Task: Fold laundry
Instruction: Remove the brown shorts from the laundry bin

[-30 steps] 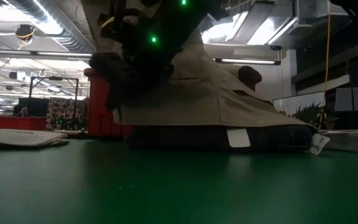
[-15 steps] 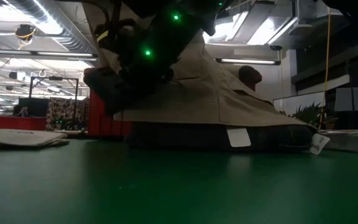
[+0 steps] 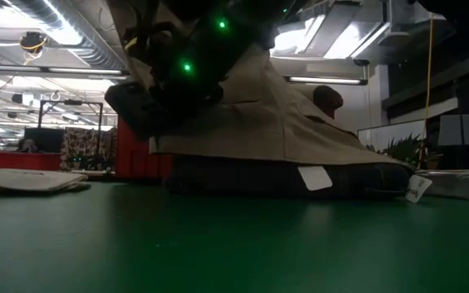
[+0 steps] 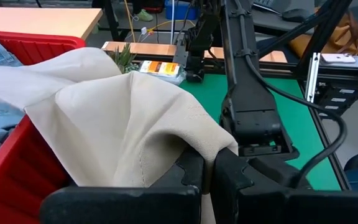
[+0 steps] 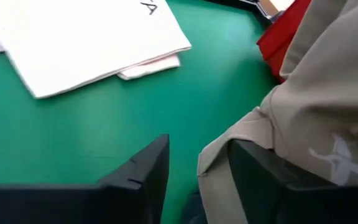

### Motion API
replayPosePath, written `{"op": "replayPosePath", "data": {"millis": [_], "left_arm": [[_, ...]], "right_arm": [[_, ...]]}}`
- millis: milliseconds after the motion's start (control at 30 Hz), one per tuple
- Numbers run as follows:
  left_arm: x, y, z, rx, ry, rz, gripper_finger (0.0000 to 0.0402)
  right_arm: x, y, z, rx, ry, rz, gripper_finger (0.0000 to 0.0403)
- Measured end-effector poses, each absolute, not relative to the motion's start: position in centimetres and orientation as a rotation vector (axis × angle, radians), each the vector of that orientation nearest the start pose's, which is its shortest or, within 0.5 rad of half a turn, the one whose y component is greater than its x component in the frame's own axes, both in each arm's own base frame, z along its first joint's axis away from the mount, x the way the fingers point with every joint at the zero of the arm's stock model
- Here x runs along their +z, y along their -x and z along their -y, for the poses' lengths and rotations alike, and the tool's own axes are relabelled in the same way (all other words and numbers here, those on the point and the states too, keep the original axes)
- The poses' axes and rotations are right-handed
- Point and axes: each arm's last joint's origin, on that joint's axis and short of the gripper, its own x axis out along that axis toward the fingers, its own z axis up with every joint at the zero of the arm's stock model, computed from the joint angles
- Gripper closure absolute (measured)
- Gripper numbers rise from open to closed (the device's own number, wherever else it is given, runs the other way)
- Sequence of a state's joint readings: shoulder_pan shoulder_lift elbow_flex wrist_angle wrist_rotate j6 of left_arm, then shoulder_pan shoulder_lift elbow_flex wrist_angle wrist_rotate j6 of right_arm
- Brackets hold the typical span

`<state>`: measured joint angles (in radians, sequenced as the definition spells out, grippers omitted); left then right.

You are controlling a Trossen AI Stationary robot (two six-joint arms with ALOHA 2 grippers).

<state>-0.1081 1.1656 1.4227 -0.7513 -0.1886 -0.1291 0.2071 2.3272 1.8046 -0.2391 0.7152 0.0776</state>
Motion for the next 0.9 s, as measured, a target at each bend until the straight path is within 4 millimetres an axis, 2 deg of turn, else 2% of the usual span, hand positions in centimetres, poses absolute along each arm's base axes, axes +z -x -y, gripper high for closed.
{"op": "replayPosePath", "data": {"millis": [167, 433, 600, 733, 900], "left_arm": [[42.1, -22.2, 1.9, 0.110, 0.053, -0.483, 0.0395], [42.1, -22.1, 1.9, 0.110, 0.053, -0.485, 0.0395], [41.9, -22.0, 1.9, 0.111, 0.048, -0.512, 0.0395], [41.8, -21.7, 1.8, 0.113, 0.046, -0.529, 0.0395], [41.9, -20.7, 1.7, 0.125, 0.040, -0.544, 0.0395]], "right_arm": [[16.3, -50.2, -7.9, -0.518, 0.267, -0.671, 0.0297], [16.3, -50.2, -8.0, -0.503, 0.311, -0.682, 0.0396], [16.3, -50.1, -8.6, -0.453, 0.360, -0.703, 0.0390], [16.8, -49.7, -9.8, -0.337, 0.400, -0.734, 0.0399], [19.6, -47.6, -11.7, -0.248, 0.434, -0.802, 0.0400]]}}
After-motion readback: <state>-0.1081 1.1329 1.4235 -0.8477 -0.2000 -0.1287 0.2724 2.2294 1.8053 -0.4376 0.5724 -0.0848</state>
